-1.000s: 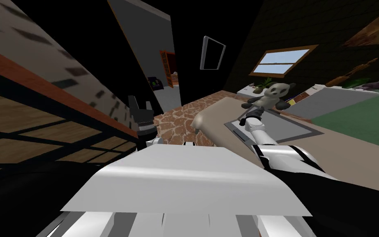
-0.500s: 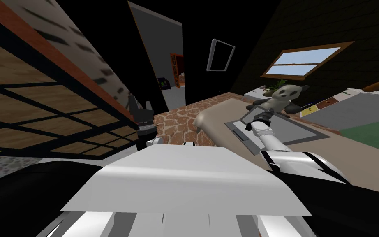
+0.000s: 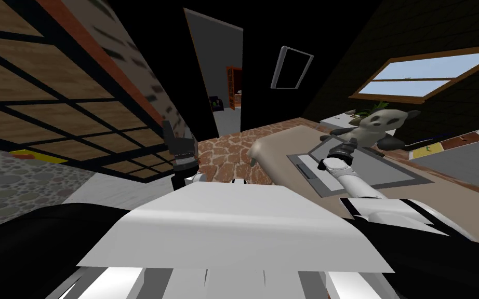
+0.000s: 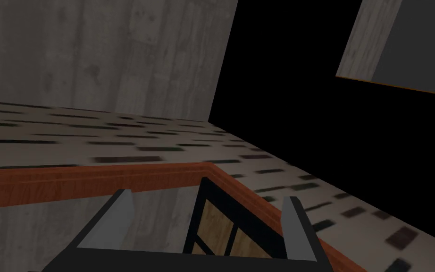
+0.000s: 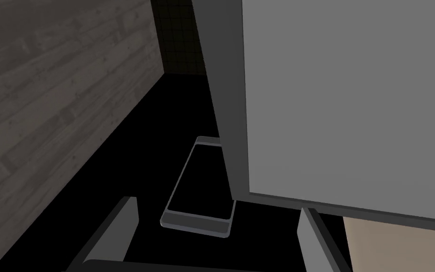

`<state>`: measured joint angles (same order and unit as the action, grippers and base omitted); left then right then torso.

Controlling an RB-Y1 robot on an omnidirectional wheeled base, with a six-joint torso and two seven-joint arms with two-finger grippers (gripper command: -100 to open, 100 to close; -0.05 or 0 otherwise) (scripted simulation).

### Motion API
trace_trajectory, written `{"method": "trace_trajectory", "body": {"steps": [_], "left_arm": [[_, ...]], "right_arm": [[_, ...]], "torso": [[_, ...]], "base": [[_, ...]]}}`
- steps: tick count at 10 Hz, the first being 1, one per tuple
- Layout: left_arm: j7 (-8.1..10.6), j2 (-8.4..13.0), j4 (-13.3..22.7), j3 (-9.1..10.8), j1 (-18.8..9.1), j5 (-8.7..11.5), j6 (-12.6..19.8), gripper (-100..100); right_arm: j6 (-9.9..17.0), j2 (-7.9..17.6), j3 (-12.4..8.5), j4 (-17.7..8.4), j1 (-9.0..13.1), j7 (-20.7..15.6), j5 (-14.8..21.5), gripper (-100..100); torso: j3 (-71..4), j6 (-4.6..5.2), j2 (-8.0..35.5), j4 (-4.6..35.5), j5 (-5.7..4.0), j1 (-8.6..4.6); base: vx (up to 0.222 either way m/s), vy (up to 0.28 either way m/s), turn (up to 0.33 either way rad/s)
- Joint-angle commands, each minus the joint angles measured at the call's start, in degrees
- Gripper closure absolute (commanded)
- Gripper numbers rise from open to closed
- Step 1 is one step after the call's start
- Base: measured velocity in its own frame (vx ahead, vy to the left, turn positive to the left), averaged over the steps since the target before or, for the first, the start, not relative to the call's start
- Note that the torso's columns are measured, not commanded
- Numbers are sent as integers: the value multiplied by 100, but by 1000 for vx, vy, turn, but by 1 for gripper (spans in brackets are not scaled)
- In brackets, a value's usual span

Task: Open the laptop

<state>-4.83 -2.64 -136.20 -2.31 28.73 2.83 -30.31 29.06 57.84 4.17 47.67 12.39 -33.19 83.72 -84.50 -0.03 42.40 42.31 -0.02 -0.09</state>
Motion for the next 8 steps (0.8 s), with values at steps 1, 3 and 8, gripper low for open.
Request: {"method": "trace_trajectory", "body": {"steps": [1, 3, 8], "left_arm": [[0, 0, 0, 0, 1, 0, 0, 0], [0, 0, 0, 0, 1, 0, 0, 0], [0, 0, 0, 0, 1, 0, 0, 0]], "right_arm": [[185, 235, 30, 152, -452, 195, 210, -100], [301, 384, 87, 177, -657, 351, 387, -100], [542, 666, 210, 219, -1272, 658, 730, -100]], "torso": [[-6, 8, -13, -2, 0, 4], [-11, 4, -19, -5, 2, 11], [1, 0, 2, 0, 2, 7]], "base": [[-126, -57, 242], [-141, -63, 243], [-142, -61, 193]]}}
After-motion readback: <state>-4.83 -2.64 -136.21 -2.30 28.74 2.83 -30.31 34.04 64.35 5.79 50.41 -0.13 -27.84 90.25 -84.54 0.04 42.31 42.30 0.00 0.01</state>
